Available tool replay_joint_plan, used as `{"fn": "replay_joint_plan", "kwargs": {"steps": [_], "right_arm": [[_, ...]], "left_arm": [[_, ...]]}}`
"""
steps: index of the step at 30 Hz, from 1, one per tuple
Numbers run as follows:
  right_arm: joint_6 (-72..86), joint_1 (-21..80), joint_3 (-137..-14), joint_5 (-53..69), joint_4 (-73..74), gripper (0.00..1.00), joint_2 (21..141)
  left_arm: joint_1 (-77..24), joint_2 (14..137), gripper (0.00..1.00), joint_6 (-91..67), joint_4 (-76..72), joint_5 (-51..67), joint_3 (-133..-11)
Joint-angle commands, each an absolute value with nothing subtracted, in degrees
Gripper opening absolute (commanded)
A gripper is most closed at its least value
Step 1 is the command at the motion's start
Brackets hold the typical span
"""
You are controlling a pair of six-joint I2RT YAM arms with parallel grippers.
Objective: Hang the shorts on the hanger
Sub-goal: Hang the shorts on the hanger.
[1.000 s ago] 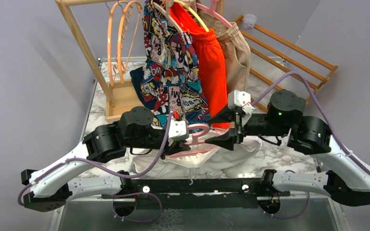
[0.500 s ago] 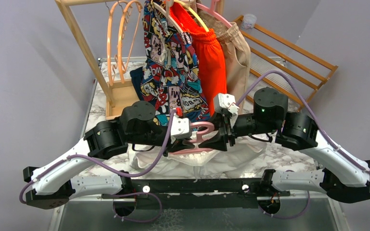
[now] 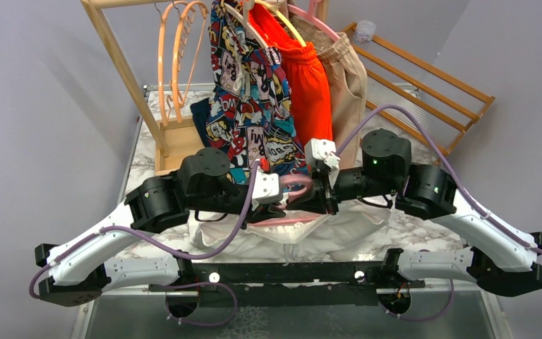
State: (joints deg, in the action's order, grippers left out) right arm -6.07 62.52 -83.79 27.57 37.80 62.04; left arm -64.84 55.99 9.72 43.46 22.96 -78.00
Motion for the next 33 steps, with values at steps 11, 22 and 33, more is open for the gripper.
{"fn": "replay_joint_plan", "kwargs": {"steps": [11, 22, 33], "right_arm": [[-6.1, 62.66, -84.37, 20.6, 36.29, 0.01, 59.62], [-7.47, 62.62, -119.62, 27.82, 43.85, 0.01, 66.63], [-8.02, 62.59, -94.72, 17.69, 43.53, 0.01, 64.86]], "left_arm": [[-64.64, 53.32, 0.85, 10.59, 42.45, 18.45, -82.92], [-64.68, 49.63, 0.99, 11.71, 34.16, 21.57, -112.15], [-64.73, 44.4, 0.99, 13.53, 31.35, 18.34, -105.99]]}}
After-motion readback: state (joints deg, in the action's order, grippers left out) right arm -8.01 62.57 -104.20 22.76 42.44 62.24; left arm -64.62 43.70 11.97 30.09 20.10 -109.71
